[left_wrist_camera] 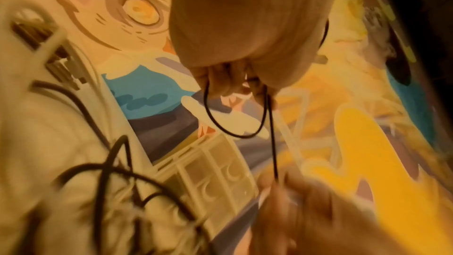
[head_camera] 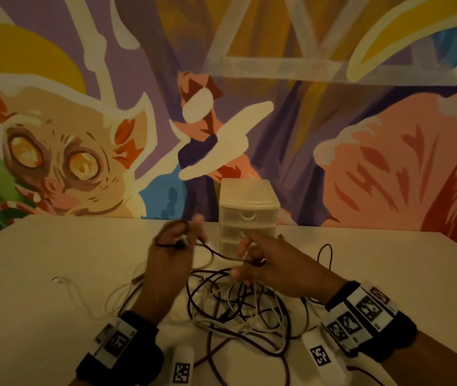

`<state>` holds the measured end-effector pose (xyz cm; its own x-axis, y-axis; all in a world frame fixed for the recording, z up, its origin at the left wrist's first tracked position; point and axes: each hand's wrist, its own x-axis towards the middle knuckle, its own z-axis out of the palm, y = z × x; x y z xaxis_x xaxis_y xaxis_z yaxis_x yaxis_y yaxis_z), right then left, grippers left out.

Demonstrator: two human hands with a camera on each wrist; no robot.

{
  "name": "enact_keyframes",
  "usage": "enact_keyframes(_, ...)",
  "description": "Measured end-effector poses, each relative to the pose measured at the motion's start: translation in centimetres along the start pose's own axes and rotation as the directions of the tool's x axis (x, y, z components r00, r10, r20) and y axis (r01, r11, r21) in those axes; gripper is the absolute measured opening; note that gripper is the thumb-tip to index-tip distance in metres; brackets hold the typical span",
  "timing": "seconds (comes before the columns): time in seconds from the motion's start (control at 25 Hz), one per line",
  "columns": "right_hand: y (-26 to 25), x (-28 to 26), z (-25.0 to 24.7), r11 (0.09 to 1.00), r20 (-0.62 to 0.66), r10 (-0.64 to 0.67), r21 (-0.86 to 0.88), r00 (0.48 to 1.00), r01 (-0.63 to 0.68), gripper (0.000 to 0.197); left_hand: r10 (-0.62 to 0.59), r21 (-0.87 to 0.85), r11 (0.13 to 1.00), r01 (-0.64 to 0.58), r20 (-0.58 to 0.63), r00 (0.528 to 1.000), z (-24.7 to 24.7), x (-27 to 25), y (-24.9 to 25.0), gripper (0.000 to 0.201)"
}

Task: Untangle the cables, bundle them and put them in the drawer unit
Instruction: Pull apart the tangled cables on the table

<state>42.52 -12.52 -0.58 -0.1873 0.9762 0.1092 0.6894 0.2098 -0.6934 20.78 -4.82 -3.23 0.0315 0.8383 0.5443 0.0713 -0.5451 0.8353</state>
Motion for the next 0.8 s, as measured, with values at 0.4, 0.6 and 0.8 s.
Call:
enact_keyframes(0.4,4.6,-0.5,-1.9,0.985,-0.003,-0.024,-0.171,1.0,0.023,0.022,-0.31,-0.452,0.877,0.163,-0.272,0.911,-5.9,3.4,0.7,0.033)
enact_keyframes(0.6,0.9,0.2,-2.1,0.974,-0.256,-0.018,0.212,0.967,0.075,0.012,-0.047,0.017,0.999,0.044,0.265,0.963,-1.2,0.2,1.0,0.033)
enact_keyframes(0.8,0.1,0.0,-2.4,0.995,-0.364,-0.041,0.072,0.93,0.072,0.01,-0.095,0.125,0.992,0.029,0.563,0.821,0.9,-1.2,1.9,0.043)
